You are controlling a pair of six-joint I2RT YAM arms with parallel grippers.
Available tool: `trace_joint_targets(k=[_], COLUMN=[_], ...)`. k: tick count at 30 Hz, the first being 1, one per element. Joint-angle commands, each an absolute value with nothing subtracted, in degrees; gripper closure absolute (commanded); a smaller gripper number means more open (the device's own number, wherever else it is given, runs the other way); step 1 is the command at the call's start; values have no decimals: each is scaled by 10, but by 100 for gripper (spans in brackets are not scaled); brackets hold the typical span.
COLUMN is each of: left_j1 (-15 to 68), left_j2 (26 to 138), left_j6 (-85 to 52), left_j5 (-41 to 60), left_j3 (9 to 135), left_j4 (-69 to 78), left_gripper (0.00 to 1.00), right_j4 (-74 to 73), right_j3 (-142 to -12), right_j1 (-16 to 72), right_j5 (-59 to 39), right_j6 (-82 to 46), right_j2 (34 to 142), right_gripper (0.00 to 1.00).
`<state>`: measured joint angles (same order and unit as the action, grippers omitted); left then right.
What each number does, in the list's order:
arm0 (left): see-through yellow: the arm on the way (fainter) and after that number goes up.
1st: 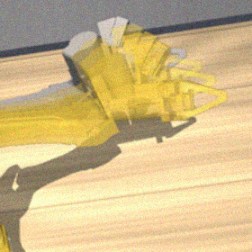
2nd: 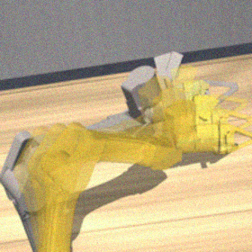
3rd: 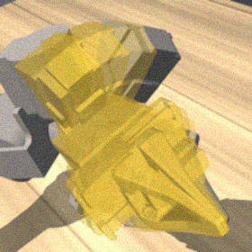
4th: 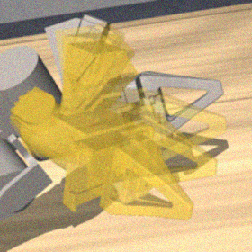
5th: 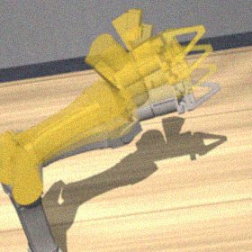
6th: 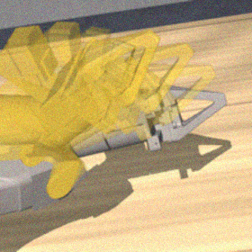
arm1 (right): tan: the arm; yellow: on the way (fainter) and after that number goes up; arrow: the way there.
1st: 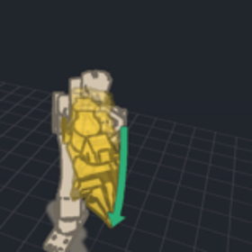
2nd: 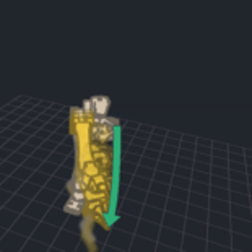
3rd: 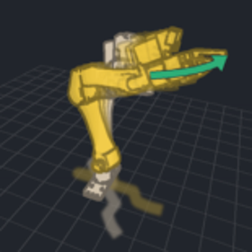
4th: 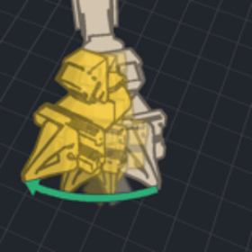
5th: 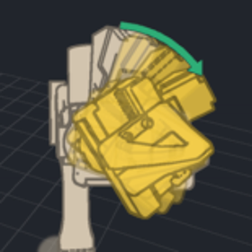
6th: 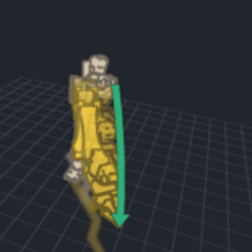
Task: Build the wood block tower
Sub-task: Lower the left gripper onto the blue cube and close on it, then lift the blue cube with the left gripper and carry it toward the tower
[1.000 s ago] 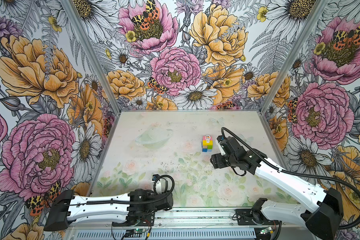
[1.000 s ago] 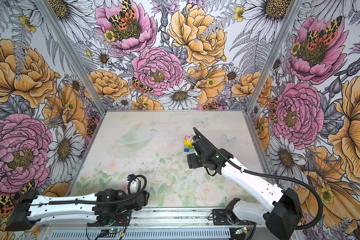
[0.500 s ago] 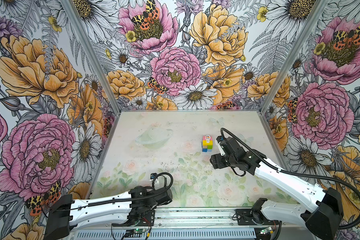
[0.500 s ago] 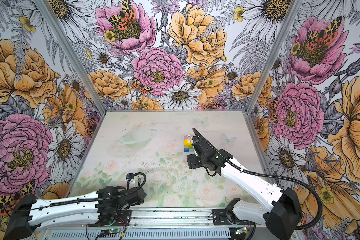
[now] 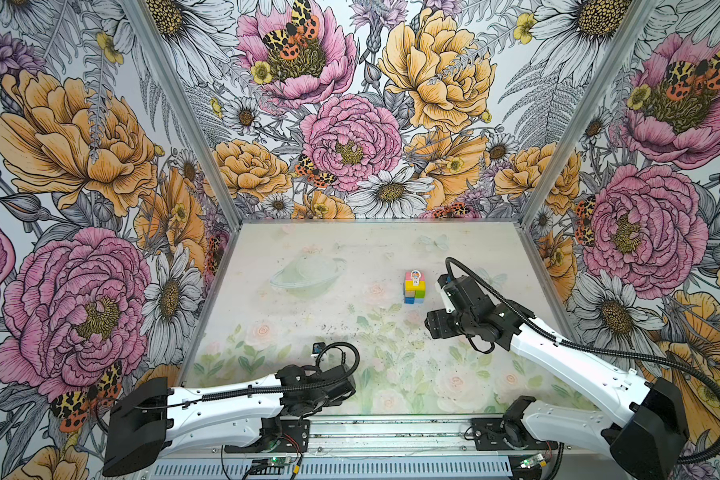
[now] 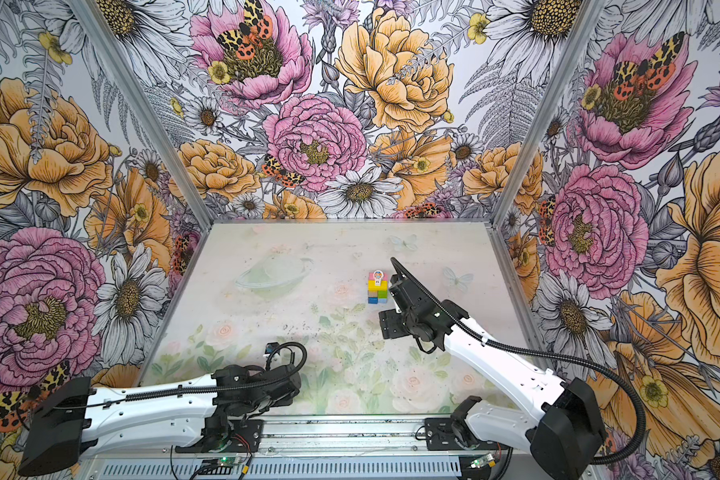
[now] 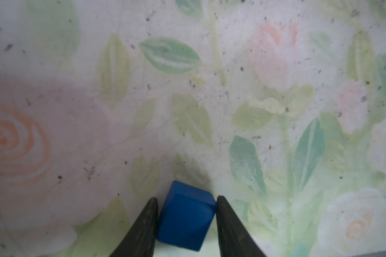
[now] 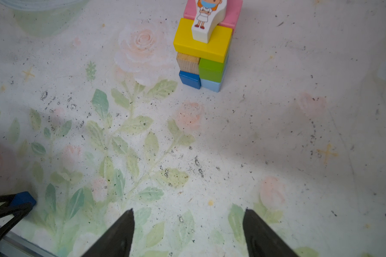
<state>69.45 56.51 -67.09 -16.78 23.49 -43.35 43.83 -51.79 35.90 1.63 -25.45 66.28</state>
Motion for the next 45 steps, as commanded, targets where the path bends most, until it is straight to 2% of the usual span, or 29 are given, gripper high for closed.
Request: trace_joint_targets(k=[1, 21, 25, 33, 40, 42, 45], left_j1=[691, 658, 670, 671, 671, 671, 672], left_j2=[579, 655, 645, 599, 622, 636, 656], left_j6=[-658, -594, -597, -607, -602, -597, -593], left_j5=[-141, -124, -103, -104, -103, -104, -105], left_j3=[248, 305, 294, 268, 269, 275, 284], left_j4=[-424, -416, -416, -415, -415, -416, -416], left_gripper=[58, 61, 58, 57, 58, 60, 70], right_j4=[423, 417, 417, 417, 417, 417, 417], right_j3=[-512, -497, -497, -498, -498, -497, -496], right_j1=[354, 344, 343, 341, 340, 341, 340], right_j5=[11, -3, -3, -4, -5, -5, -5], right_j6=[-247, -249, -249, -248, -249, -250, -251], right_j2=[648, 629, 632, 639, 638, 639, 636], right_gripper=[21, 21, 21, 21, 21, 21, 21])
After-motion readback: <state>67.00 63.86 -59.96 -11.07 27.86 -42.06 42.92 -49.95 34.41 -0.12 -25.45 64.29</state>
